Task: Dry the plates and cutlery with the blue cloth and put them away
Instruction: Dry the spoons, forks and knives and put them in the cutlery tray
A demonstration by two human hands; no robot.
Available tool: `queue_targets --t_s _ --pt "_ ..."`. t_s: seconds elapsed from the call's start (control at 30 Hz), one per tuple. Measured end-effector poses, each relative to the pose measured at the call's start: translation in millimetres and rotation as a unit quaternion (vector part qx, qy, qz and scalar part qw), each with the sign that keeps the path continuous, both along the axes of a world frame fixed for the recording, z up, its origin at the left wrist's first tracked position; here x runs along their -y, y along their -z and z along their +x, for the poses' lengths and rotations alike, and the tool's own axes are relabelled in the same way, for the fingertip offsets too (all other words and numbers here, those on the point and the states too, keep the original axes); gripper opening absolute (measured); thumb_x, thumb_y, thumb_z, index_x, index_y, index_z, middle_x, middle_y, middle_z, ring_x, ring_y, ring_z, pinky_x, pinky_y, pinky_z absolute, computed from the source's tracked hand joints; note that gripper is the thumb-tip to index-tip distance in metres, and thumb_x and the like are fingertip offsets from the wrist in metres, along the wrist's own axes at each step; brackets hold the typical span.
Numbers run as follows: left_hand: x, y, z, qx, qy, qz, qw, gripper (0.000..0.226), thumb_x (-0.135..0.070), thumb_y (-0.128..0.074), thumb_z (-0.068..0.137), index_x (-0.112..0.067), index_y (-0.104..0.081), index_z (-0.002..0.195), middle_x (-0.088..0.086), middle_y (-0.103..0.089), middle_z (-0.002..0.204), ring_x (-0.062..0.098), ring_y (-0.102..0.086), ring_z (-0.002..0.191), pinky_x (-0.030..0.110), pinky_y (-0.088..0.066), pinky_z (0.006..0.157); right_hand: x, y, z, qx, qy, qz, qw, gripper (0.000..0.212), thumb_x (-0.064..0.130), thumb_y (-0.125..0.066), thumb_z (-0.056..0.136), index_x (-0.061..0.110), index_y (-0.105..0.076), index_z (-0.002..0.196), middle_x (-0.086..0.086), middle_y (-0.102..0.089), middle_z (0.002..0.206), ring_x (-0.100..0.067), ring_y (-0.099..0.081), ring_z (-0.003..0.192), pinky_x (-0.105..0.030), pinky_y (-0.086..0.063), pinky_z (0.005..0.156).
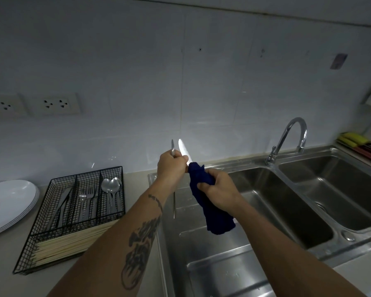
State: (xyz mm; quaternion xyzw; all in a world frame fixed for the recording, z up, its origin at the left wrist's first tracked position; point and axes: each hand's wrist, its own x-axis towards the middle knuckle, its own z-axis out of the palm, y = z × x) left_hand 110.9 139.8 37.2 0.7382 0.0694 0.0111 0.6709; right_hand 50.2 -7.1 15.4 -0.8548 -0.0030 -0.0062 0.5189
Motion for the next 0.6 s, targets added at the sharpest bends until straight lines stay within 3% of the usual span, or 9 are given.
queue_targets --t_s 0.2,0.33,0.4,0.5,0.6 --pt "-31 15 2 -0.027 -0.047 -0.031 0.998 0.005 -0.009 -0.059 0.088 -0.009 -0.060 0.083 0.003 -0.070 0.059 0.027 -0.074 0.071 0.044 -0.058 0.086 -5 16 -16 -0.062 -0.038 -0.020 0.997 0.015 0.002 -0.066 0.090 0.016 -0.069 0.096 -0.006 -0.073 0.086 -0.021 -0.069 0.078 -0.031 -0.057 0.069" --pt "-40 24 -5 -0.045 -0.064 -0.037 0.996 0.011 -0.009 -0.055 0.086 -0.013 -0.053 0.076 0.008 -0.069 0.072 0.031 -0.073 0.081 0.031 -0.049 0.066 -31 1 -4 -0.022 -0.038 -0.018 0.999 0.014 0.002 -0.064 0.091 0.014 -0.068 0.099 0.001 -0.068 0.077 -0.014 -0.064 0.068 -0.017 -0.050 0.057" --pt "-49 21 -7 -0.038 -0.081 -0.035 0.995 0.009 -0.009 -0.055 0.085 -0.013 -0.054 0.077 0.010 -0.066 0.076 0.033 -0.072 0.083 0.032 -0.048 0.067 -47 2 -1 -0.020 -0.050 0.000 0.999 0.013 0.003 -0.063 0.092 0.013 -0.067 0.099 -0.002 -0.069 0.079 -0.014 -0.064 0.068 -0.023 -0.052 0.061" --pt "-75 20 -11 -0.023 -0.117 -0.033 0.992 0.005 -0.006 -0.053 0.089 -0.007 -0.056 0.086 0.009 -0.064 0.076 0.021 -0.066 0.067 0.026 -0.046 0.057 -58 27 -7 -0.061 -0.101 -0.004 0.993 0.011 0.003 -0.064 0.091 0.012 -0.067 0.098 -0.010 -0.072 0.088 -0.024 -0.069 0.078 -0.034 -0.057 0.072" --pt "-105 22 -8 -0.036 -0.162 -0.040 0.985 0.010 -0.009 -0.049 0.092 -0.009 -0.053 0.083 0.009 -0.057 0.076 0.018 -0.055 0.063 0.026 -0.039 0.053 -59 50 -15 -0.104 -0.143 -0.042 0.983 0.014 0.000 -0.066 0.090 0.014 -0.068 0.089 -0.006 -0.071 0.081 -0.016 -0.068 0.072 -0.025 -0.055 0.067"
